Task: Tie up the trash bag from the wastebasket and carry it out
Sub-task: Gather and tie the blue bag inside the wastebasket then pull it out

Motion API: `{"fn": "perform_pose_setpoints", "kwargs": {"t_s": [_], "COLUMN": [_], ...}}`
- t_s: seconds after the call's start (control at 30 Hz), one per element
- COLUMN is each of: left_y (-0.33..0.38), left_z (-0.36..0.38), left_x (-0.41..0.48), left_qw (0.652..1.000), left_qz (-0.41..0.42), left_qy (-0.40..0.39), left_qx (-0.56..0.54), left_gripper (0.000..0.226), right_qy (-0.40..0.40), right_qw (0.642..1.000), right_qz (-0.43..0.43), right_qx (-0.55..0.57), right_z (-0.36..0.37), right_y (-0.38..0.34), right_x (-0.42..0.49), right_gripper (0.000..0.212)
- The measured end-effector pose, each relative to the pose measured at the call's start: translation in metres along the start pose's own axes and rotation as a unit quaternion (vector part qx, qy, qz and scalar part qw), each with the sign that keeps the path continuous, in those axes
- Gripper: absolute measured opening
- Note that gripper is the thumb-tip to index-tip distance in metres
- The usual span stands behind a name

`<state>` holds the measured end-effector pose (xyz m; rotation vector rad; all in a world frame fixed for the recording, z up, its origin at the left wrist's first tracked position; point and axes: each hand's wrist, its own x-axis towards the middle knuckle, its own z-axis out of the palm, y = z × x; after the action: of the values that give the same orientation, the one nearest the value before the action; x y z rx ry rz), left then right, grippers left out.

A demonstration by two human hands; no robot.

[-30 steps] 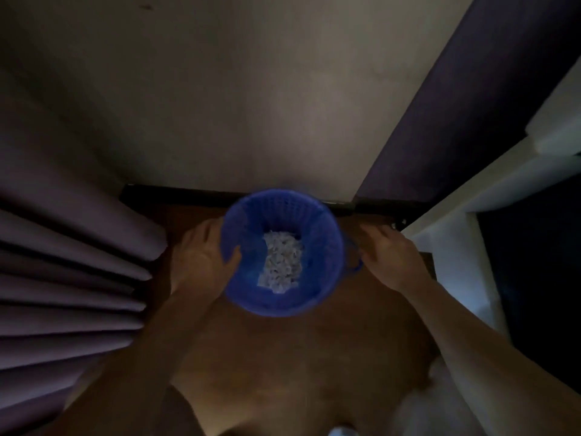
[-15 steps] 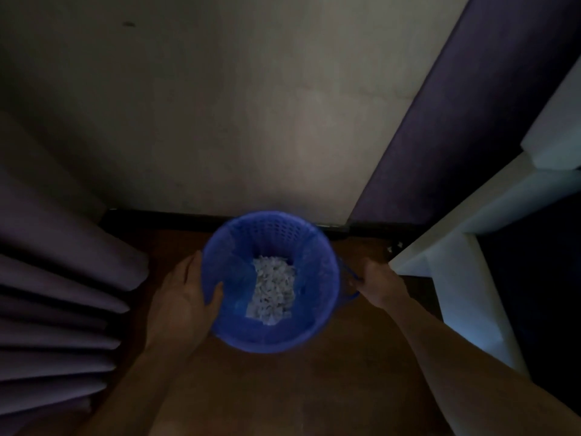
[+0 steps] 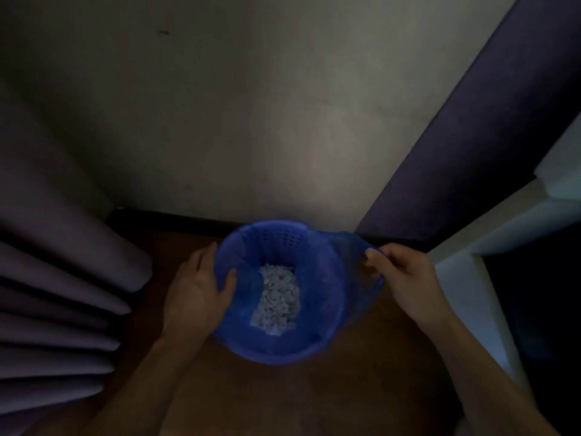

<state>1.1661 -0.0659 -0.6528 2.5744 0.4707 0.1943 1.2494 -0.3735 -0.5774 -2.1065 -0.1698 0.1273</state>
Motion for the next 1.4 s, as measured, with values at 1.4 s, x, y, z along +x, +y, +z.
{"fn": "perform_pose_setpoints", "kwargs": {"t_s": [1.4], "left_y": [0.004], "left_z": [-0.030], "left_x": [0.025], "left_qw": [0.934], "left_qz": [-0.103], "left_qy": [0.031], "left_qx": [-0.341], "left_gripper": [0.023], "right_qy": [0.076], "right_qw": [0.979], "right_qz": [0.047], "right_qx": [0.182], "right_z": [0.059], "right_y": [-0.037], "right_x": [0.009], "right_gripper": [0.018]}}
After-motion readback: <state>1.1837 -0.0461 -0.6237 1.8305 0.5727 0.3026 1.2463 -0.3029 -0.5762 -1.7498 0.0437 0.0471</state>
